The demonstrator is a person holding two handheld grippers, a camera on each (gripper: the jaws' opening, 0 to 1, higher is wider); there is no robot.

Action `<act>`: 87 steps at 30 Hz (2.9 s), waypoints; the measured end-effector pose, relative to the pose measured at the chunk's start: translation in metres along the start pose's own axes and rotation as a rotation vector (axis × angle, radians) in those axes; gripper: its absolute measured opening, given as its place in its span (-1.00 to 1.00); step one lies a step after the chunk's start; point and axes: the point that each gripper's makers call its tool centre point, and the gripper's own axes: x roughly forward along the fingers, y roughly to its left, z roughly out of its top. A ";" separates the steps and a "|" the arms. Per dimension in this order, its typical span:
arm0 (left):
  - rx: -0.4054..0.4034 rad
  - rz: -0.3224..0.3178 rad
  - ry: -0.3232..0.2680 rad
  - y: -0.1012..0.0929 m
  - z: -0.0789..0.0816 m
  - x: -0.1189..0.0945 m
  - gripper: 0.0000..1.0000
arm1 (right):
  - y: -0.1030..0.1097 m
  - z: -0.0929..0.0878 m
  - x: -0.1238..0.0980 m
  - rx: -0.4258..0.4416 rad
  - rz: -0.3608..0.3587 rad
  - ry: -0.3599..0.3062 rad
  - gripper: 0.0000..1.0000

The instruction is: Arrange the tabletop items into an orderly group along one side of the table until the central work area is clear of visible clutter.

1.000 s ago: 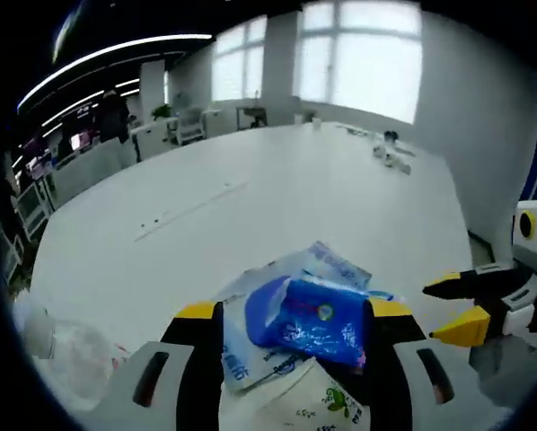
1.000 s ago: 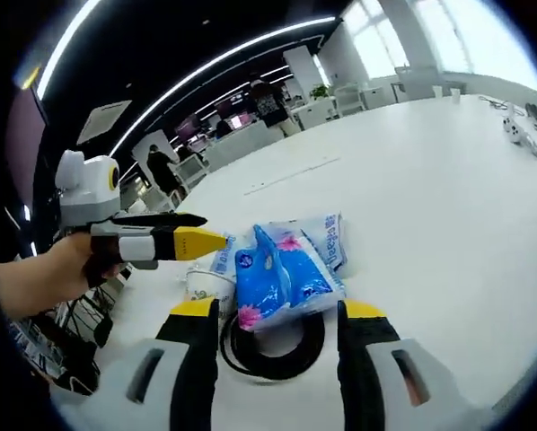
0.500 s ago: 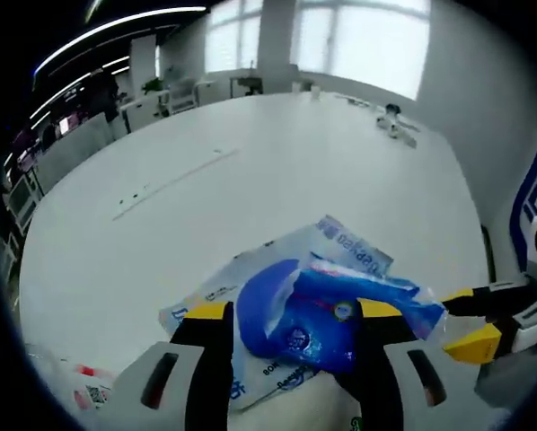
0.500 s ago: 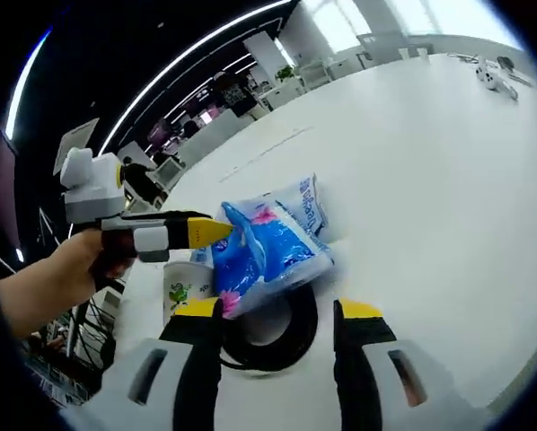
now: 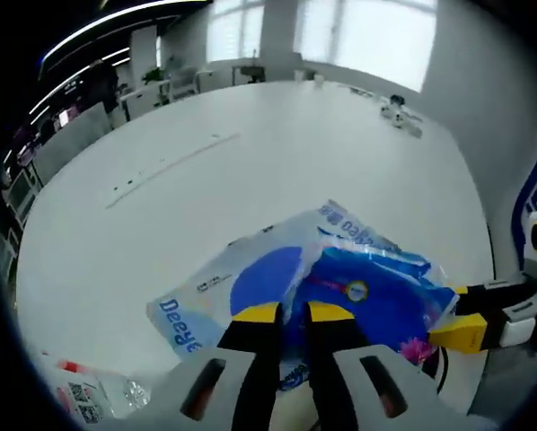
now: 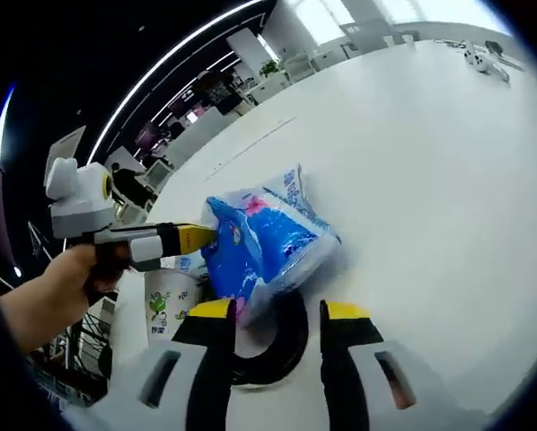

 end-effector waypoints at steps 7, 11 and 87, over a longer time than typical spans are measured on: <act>-0.019 -0.033 -0.011 -0.010 0.002 -0.015 -1.00 | -0.005 0.017 -0.010 -0.047 -0.054 -0.046 -0.98; -0.076 -0.028 -0.083 -0.013 0.016 -0.032 -1.00 | -0.002 0.028 -0.017 -0.042 -0.044 -0.068 -1.00; -0.315 0.236 -0.221 -0.110 0.079 -0.024 -1.00 | -0.072 0.176 -0.051 -0.445 0.290 -0.040 -1.00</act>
